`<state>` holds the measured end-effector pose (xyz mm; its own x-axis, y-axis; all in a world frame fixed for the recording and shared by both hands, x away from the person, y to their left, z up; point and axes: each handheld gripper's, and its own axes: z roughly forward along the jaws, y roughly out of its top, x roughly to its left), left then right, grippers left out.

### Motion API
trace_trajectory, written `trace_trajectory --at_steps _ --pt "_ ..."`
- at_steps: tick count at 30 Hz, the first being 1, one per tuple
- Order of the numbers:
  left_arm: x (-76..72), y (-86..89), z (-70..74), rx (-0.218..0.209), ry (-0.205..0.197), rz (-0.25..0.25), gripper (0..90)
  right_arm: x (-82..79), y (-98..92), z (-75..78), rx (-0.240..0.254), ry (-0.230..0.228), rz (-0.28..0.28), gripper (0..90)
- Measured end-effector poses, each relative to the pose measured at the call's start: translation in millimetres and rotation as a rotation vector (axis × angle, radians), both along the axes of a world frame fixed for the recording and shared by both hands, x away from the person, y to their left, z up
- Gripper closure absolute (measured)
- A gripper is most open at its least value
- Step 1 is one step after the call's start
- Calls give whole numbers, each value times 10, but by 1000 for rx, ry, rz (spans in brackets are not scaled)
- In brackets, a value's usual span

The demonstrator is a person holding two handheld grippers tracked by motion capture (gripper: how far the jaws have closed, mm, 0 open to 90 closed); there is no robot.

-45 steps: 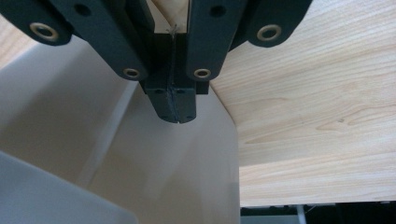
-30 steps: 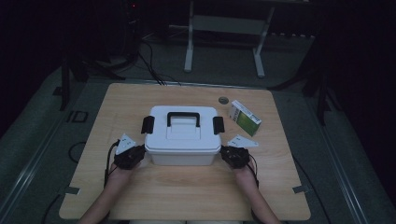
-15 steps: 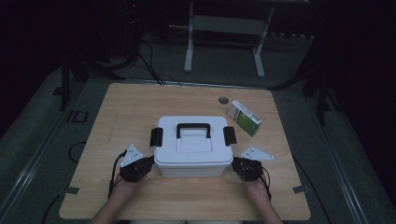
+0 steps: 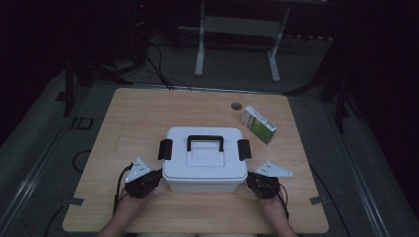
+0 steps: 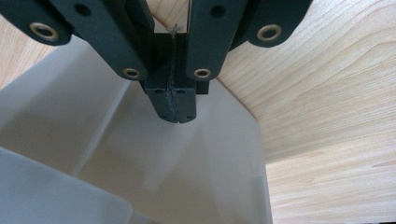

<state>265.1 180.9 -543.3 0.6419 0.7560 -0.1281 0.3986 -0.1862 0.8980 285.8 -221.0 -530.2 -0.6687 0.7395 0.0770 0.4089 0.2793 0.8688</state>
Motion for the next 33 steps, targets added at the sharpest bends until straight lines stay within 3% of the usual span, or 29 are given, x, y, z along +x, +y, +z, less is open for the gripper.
trace_trajectory --at_steps 10,13,15,18,20,22,23,26,27,28,29,30,33 --pt "-23 15 0 -4 4 -16 895 -50 -30 -21 6 4 18 900" --pt "-5 74 10 -34 -4 -36 875 -47 -49 -28 22 -5 16 898" --pt "15 122 22 -21 -1 -36 854 -27 -74 -44 -2 -14 -9 897" --pt "36 224 15 -7 17 -36 853 25 -210 -50 23 -11 -48 882" --pt "37 275 -4 14 29 -42 825 39 -295 -42 16 -33 -60 856" --pt "31 325 -20 13 49 -55 786 47 -366 -39 9 -46 -70 781" --pt "34 352 -26 8 71 -69 747 50 -398 -41 1 -56 -78 699" --pt "20 433 -27 28 116 -108 683 74 -492 -50 8 -50 -115 411" --pt "18 457 -25 41 137 -122 556 92 -546 -58 26 -46 -102 263" --pt "14 482 -22 64 152 -140 556 92 -546 -58 26 -46 -102 263" --pt "11 504 -20 78 170 -156 510 95 -563 -67 18 -36 -79 168" --pt "13 526 -19 89 192 -173 453 97 -569 -72 9 -32 -74 145" --pt "18 578 -7 135 226 -193 417 92 -607 -87 41 -12 -42 131"
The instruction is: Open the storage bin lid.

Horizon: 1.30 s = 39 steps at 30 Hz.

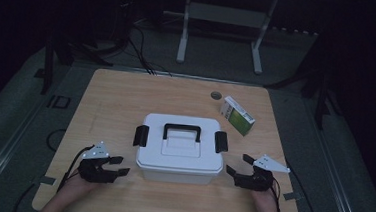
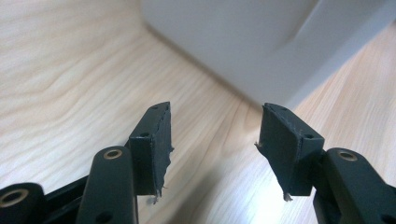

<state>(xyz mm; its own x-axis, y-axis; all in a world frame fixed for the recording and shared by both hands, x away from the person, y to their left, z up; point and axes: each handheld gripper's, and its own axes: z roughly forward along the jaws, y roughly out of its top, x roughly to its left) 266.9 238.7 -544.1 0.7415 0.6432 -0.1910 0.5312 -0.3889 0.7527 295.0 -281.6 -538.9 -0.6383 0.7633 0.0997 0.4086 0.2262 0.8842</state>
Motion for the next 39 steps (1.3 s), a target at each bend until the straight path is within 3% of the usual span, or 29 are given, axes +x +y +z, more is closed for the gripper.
trace_trajectory --at_steps 1,2,4,6,14,19,24,28,36,39 --pt "10 9 10 19 14 -3 394 -9 -5 0 -4 -12 3 132" --pt "17 20 24 45 11 -8 383 -6 -40 -5 45 -8 11 133" --pt "47 53 56 62 36 -19 372 -1 -56 -7 56 -4 14 136" --pt "76 86 86 84 53 -40 347 -2 -79 -8 41 -12 11 136" --pt "162 158 237 259 104 -59 329 -54 -95 -57 -2 -2 1 139" --pt "188 144 337 361 151 -69 328 -48 -99 -80 4 11 4 138" --pt "234 134 457 429 226 -116 328 -61 -112 -71 21 6 7 138" --pt "271 92 537 505 260 -154 327 -71 -118 -75 28 2 19 138" --pt "367 40 736 577 287 -181 318 -69 -145 -76 38 -1 9 139" --pt "398 31 835 579 284 -189 319 -66 -139 -77 37 1 10 138"
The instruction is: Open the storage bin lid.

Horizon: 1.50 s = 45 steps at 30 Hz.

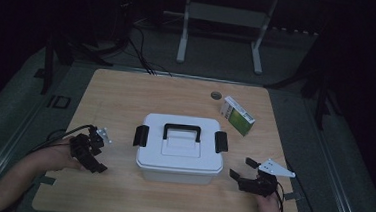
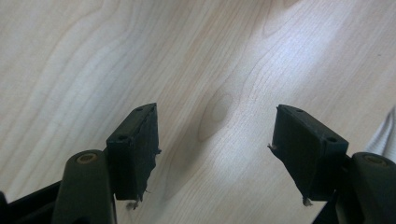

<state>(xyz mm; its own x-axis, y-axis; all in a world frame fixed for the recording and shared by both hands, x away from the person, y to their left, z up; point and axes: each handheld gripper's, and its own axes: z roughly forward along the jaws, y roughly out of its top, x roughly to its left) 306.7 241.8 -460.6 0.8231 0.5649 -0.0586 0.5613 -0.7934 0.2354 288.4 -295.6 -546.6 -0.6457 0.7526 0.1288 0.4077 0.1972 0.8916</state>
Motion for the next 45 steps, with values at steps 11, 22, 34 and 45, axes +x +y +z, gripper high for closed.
trace_trajectory --at_steps 11,22,34,45 --pt "88 -122 497 15 -57 -35 319 -6 11 3 -3 4 18 139" --pt "149 -448 974 35 -102 -136 321 0 6 -10 -7 5 16 138" --pt "306 -829 1203 19 -130 -204 330 -1 14 -11 -8 11 27 139" --pt "474 -1223 1272 53 -133 -263 330 -6 14 -11 -2 14 34 138"
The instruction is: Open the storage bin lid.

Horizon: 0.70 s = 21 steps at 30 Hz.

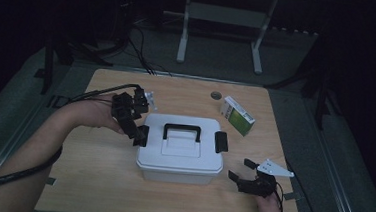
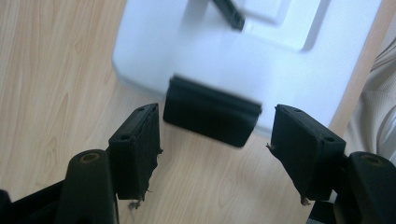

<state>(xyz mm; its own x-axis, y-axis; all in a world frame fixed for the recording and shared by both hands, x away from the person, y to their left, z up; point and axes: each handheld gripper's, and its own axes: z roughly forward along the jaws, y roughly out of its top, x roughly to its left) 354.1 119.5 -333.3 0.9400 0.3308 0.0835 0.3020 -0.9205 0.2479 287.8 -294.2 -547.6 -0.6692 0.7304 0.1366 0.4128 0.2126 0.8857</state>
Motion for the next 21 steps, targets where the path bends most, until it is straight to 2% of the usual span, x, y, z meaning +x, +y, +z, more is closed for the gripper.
trace_trajectory --at_steps 8,21 --pt "108 -293 12 22 -2 -53 330 -2 -4 -3 2 1 7 139" --pt "245 -633 -27 54 5 -114 331 -4 -7 -9 7 5 14 138"
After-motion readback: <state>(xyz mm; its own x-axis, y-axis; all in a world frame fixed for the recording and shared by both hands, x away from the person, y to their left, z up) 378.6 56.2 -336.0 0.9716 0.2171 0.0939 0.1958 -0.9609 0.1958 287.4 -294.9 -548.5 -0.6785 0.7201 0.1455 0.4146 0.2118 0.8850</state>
